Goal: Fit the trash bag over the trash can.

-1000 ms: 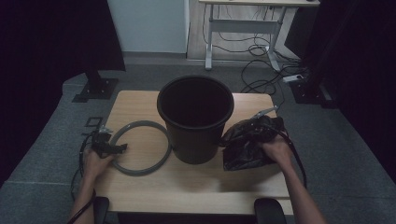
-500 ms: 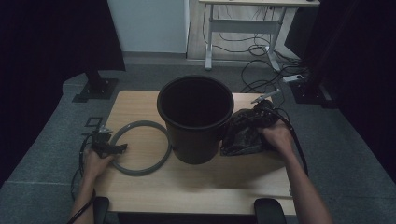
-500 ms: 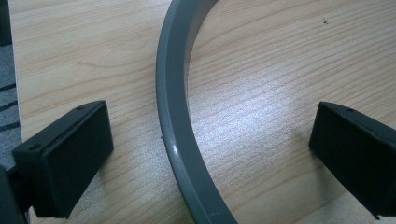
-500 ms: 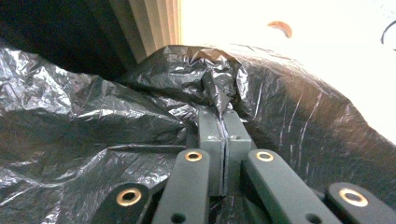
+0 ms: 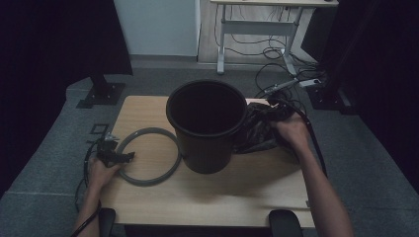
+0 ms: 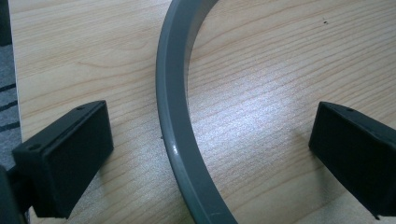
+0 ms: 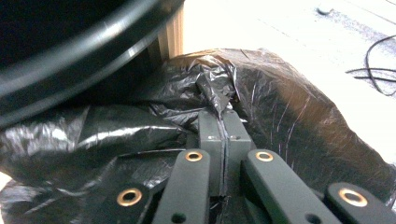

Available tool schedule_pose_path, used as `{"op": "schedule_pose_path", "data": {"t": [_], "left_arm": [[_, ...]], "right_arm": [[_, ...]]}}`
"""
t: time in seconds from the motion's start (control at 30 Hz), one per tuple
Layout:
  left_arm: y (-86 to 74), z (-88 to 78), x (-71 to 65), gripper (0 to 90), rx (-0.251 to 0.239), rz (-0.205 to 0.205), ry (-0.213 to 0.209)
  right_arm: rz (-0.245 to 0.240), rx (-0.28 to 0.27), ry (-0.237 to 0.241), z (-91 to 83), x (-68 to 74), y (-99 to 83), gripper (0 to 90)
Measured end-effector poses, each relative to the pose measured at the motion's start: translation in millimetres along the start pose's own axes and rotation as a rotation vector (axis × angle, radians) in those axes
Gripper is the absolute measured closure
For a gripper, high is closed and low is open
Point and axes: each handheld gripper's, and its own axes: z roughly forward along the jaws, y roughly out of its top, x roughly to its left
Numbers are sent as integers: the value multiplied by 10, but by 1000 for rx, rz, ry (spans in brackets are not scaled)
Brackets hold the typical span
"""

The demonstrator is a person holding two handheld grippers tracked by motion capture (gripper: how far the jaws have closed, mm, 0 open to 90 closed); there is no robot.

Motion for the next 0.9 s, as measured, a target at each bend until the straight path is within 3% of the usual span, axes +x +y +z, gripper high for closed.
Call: {"op": "schedule_pose_path", "data": {"t": [0.47,0.9], "left_arm": [[0,0,0,0,0,0,0],[0,0,0,0,0,0,0]], "right_arm": [[-16,-41,-33,-197,69,374,888],[-73,-60,-31,-324,293,781,889]]}}
